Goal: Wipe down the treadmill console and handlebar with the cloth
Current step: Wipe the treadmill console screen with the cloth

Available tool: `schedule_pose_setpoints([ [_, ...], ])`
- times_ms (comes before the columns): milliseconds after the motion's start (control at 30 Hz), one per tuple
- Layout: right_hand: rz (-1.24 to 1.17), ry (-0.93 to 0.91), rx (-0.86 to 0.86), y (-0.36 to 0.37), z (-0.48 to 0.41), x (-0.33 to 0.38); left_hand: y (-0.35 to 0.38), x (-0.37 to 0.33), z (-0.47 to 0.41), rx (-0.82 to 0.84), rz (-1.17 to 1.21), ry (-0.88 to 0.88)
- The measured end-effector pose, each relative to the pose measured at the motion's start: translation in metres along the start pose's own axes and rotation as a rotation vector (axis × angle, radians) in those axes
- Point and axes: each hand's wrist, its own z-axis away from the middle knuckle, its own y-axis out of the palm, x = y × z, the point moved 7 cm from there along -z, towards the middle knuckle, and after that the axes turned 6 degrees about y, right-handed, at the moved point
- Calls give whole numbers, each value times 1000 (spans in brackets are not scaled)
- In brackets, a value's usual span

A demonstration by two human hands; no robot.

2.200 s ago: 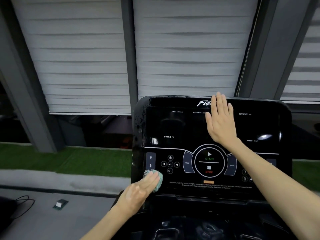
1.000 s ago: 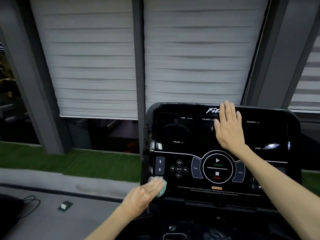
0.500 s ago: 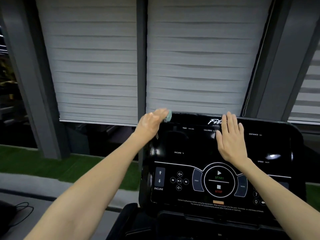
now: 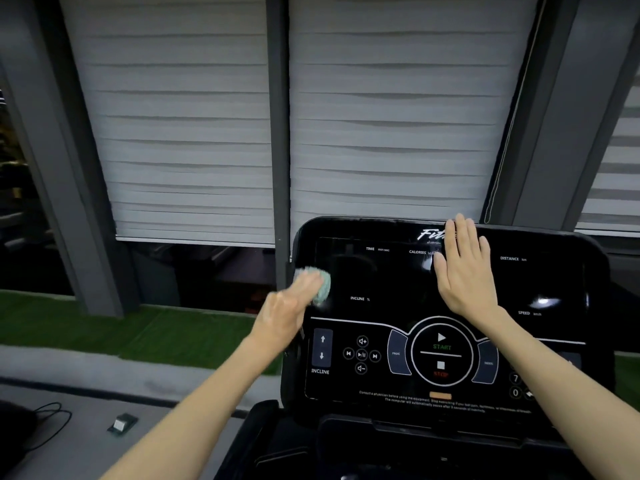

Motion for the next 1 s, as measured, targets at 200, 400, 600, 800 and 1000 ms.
schedule_pose_setpoints([
  [200, -11, 1, 2, -2, 0, 1, 11, -11, 32, 68, 73, 33],
  [400, -10, 1, 1, -3, 0, 3, -13, 33, -41, 33, 44, -10],
  [600, -6, 4, 1, -2, -1, 3, -34, 59, -92, -19, 41, -40],
  [800, -9, 3, 11, -2, -1, 4, -20, 33, -39, -4, 44, 9],
  [1000, -23, 8, 16, -6, 1, 7, 6, -10, 58, 61, 124, -25],
])
